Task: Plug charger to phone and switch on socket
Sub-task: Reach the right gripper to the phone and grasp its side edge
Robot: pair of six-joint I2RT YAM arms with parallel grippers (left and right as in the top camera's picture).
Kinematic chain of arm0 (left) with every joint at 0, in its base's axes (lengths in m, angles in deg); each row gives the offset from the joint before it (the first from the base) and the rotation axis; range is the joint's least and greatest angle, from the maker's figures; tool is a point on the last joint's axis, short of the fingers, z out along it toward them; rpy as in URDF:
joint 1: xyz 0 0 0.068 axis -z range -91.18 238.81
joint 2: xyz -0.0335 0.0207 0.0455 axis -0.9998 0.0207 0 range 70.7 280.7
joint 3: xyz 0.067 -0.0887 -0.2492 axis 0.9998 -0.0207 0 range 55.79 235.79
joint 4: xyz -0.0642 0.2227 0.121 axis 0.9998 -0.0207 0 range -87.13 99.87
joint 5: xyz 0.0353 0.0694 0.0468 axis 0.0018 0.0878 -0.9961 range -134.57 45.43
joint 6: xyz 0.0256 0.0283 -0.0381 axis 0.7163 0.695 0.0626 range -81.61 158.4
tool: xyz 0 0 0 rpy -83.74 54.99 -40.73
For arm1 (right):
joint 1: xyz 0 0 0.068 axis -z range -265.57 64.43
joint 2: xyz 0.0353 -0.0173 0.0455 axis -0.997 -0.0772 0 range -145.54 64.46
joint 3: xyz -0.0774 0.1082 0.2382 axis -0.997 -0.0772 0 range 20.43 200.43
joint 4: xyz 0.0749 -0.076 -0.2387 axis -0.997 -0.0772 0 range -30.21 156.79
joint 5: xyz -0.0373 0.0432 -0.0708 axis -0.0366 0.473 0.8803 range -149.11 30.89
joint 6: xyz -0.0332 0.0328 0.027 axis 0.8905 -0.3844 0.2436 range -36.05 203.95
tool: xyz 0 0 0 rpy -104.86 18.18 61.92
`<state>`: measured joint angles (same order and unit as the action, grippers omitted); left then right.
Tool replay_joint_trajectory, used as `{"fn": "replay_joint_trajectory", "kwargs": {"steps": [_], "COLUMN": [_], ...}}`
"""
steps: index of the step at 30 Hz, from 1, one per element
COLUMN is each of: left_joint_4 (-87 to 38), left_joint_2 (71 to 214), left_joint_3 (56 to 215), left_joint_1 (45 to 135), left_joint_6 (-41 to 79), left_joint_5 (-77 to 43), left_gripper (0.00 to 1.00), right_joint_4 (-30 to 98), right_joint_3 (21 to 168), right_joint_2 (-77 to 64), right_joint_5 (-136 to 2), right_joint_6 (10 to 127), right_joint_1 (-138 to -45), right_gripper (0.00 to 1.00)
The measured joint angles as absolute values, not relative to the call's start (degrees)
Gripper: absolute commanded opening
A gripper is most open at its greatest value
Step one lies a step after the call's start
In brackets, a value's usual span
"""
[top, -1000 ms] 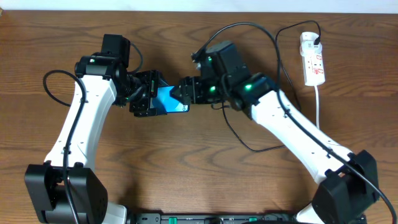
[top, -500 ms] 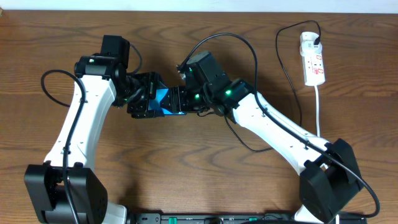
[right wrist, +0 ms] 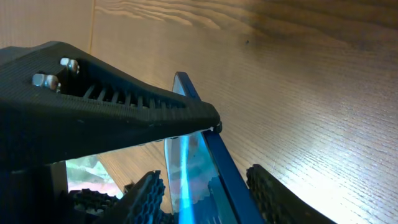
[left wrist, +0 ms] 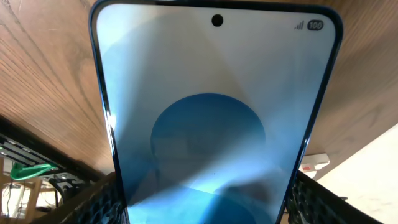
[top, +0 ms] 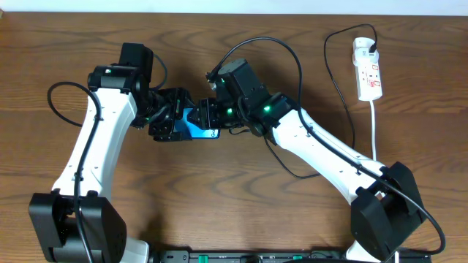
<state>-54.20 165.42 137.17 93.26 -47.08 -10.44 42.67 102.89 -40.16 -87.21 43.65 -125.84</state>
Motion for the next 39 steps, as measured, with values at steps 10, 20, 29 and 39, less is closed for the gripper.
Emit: {"fn": "replay_joint_trajectory", "kwargs": {"steps": [10,20,29,39], "left_joint_4": [-52.7,-49.9,-49.4,-49.2], "left_joint_2": [165.4,165.4,165.4,165.4], "left_joint_3": [137.2,137.2,137.2,137.2], "left_joint_1": [93.3,93.3,93.3,93.2], "left_joint_6": [-49.1,-51.3,-51.8,-51.8], "left_joint_5": [-9.7,-8.3,-7.6,-7.6], "left_gripper": [0.07,0.07,0.07,0.08], "right_joint_4": [43.2,44.0,43.9,43.9], "right_joint_3": [102.9,102.9,102.9,102.9], "right_joint_2": [-40.2,-40.2,-40.2,-40.2], "right_joint_5": [-90.9,-94.3,-94.5,-94.0], "right_joint_6": [43.5,42.6,42.3,41.2], "right_joint_1": [-123.3,-122.0,-121.9,-121.9], "right_gripper": [0.35,0.29,0.18,0.01]}}
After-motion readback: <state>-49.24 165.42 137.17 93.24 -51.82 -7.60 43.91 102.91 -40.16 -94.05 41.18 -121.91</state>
